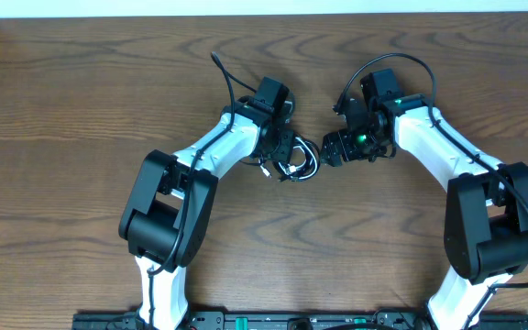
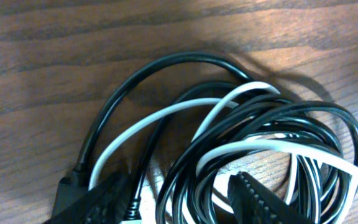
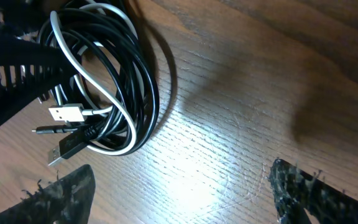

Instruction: Untangle cables

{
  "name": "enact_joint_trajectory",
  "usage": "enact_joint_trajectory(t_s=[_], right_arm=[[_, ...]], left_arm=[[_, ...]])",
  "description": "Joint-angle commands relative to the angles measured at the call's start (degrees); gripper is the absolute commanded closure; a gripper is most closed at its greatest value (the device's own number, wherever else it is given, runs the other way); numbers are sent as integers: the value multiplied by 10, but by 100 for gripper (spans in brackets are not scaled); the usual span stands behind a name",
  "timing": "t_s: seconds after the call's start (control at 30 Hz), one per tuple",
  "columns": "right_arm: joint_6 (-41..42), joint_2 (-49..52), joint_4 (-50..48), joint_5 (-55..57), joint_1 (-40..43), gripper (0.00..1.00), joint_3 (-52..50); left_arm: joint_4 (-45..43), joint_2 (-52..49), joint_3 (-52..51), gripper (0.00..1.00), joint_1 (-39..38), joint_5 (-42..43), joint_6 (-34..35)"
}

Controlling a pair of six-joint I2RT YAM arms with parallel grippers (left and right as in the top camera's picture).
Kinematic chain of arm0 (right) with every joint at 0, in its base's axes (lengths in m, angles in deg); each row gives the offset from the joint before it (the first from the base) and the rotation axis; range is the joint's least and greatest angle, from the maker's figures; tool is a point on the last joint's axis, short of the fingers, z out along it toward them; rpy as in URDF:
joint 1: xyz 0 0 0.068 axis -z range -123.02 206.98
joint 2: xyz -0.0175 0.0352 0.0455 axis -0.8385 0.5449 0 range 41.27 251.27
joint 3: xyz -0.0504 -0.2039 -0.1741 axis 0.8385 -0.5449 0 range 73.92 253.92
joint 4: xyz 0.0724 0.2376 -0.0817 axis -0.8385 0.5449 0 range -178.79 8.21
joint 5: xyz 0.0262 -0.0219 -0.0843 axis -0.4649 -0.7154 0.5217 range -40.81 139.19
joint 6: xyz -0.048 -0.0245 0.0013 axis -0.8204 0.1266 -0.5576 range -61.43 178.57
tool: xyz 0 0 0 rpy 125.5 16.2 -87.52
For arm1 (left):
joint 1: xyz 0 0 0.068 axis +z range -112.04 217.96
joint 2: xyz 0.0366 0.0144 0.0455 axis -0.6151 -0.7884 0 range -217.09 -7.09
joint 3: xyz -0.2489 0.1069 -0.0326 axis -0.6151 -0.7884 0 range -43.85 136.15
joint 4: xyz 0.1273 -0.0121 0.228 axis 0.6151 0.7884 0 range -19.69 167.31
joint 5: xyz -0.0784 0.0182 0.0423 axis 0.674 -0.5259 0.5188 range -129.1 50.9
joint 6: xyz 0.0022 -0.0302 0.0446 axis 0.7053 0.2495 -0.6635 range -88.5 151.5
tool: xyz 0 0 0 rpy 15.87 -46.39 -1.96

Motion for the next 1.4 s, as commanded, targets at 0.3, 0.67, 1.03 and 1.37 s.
enact_joint_trajectory(t_s=[0.3,0.67,1.03,1.37], right_arm=[[-3,4,16,-32,29,19,8],[-36,4,32,-163,85,23,8],[-84,4,28,-329,115,21,8],[-89,4,29,-311,115,21,8]], left_arm=[[2,-20,-6,91,-14,6,2],[1,43,-6,93,21,115,-13],[-9,49,-6,92,93,389,-85],[-9,46,-11,92,56,389,-84]])
